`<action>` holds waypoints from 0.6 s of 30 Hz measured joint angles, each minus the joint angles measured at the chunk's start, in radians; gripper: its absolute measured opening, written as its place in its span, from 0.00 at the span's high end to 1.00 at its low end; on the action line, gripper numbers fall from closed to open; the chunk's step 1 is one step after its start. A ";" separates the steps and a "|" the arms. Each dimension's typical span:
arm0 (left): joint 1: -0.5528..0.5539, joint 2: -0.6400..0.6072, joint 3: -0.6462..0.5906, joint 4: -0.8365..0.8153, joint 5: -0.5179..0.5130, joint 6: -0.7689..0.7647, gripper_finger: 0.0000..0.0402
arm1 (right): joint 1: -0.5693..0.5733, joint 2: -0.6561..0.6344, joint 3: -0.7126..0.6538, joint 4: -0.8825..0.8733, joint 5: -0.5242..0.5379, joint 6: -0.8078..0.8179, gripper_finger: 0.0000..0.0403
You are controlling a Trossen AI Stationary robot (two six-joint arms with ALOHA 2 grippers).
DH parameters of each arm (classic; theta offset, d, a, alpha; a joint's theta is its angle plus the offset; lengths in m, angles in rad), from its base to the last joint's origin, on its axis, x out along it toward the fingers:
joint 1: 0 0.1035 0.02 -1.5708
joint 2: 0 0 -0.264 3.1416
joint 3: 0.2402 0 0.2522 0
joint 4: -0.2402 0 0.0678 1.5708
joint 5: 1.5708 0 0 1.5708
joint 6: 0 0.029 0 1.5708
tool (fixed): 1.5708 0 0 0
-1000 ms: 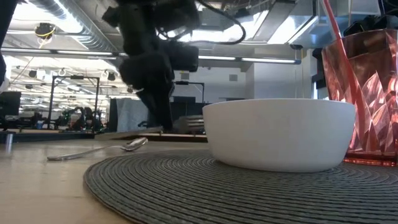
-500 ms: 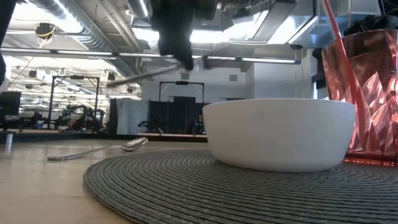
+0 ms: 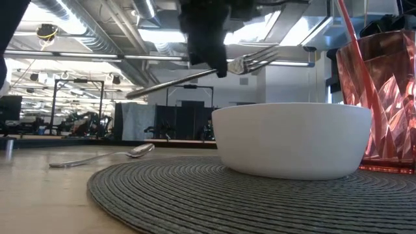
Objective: Pick & Place Utensil
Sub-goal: Put the silver fork into the white bowl
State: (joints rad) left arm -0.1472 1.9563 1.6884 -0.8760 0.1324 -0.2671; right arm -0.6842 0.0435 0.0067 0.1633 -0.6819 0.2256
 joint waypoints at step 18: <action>-0.033 0.445 0.591 -0.387 -0.091 0.186 0.99 | 0.000 0.000 0.000 0.000 -0.003 0.003 0.96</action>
State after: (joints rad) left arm -0.1802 2.4014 2.2791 -1.2628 0.0415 -0.0811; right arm -0.6844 0.0435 0.0067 0.1635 -0.6846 0.2285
